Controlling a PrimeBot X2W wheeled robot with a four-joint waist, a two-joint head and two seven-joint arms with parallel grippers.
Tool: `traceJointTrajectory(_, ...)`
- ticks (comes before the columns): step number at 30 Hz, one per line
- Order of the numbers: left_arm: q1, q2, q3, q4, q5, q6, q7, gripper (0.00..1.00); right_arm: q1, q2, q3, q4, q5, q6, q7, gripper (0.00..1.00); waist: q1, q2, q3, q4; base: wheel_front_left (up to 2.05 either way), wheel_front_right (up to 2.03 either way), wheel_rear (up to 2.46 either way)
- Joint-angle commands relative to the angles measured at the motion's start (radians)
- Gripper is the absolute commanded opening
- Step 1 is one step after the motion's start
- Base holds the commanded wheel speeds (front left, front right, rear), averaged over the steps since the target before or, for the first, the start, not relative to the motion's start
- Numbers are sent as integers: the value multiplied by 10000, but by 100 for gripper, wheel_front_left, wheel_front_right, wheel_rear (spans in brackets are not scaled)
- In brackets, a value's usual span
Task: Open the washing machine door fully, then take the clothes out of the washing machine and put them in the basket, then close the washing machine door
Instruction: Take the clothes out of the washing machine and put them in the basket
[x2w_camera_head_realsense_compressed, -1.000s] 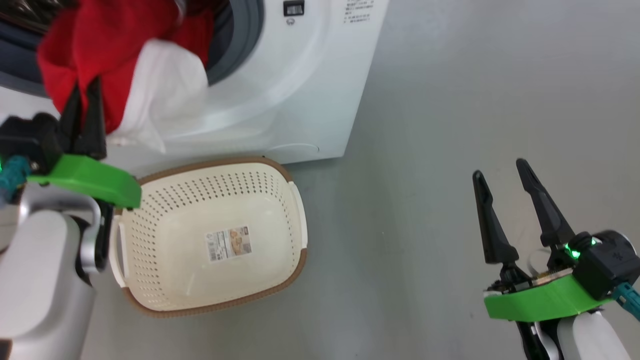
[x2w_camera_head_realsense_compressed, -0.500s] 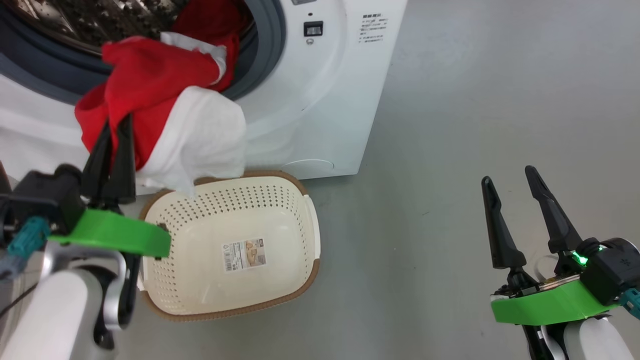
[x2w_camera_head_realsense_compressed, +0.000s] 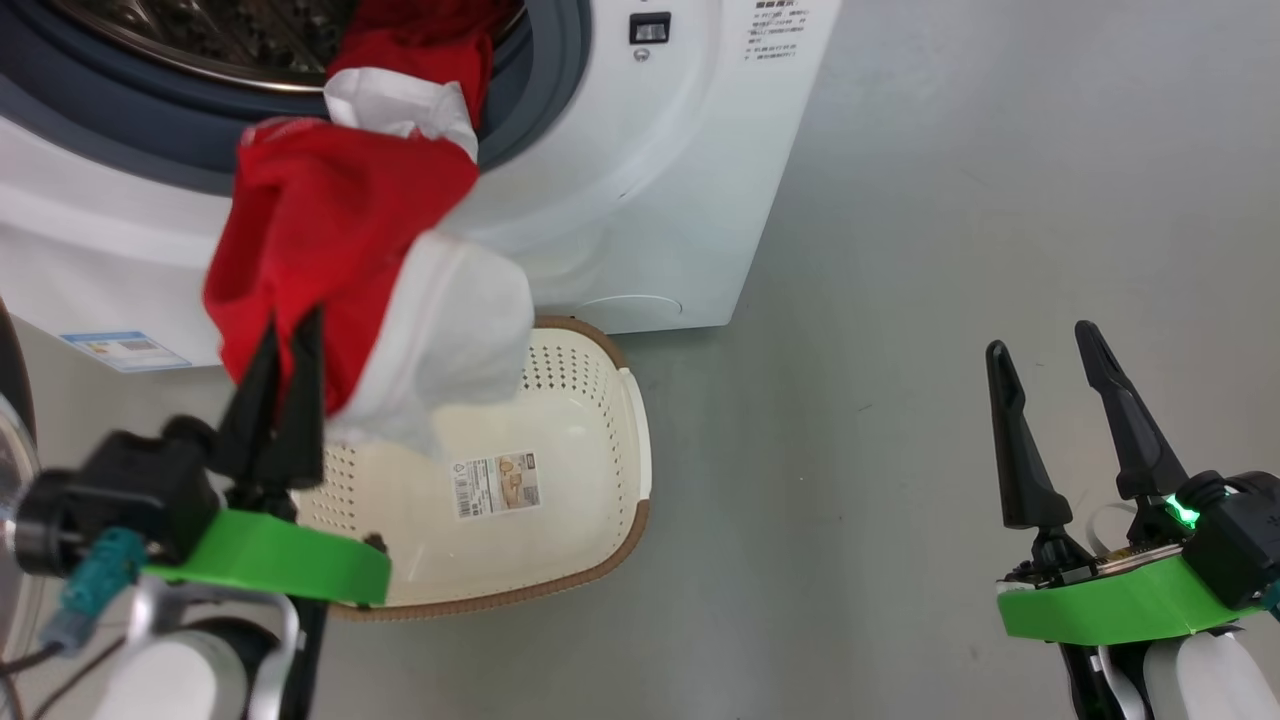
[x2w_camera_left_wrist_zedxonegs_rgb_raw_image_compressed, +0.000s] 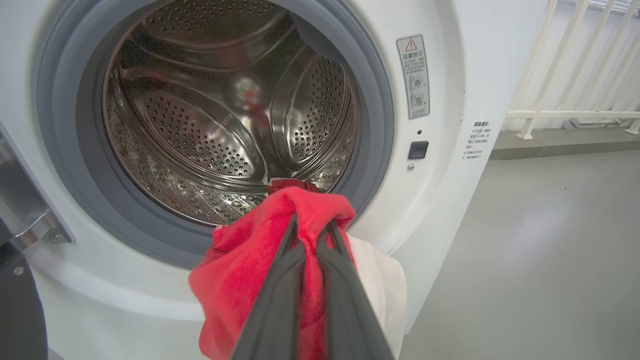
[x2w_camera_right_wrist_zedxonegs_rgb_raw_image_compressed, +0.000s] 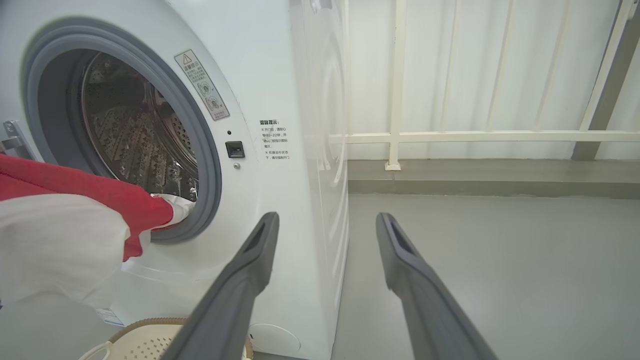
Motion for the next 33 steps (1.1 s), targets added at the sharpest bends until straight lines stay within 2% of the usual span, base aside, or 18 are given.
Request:
traceJointTrajectory(1, 118, 190, 238, -130, -26, 69, 38, 0, -56, -83, 228, -277, -29, 63, -63, 100, 1, 0, 38, -8, 0, 0, 0)
traceJointTrajectory(13, -126, -451, -255, 2646, -426, -436, -589, 0, -261, -83, 309, -324, -4, 63, -63, 100, 1, 0, 528, -167, 0, 0, 0)
traceJointTrajectory(25, -1706, -1215, -680, 6860, -635, -1310, -1623, 0, -454, -83, 384, -360, -55, 63, -63, 100, 1, 0, 1088, -244, 0, 0, 0)
traceJointTrajectory(33, -3100, -1658, -557, 9777, -738, -1573, -2186, 0, -584, -83, 501, -389, -67, 63, -63, 100, 1, 0, 1542, -447, 0, 0, 0)
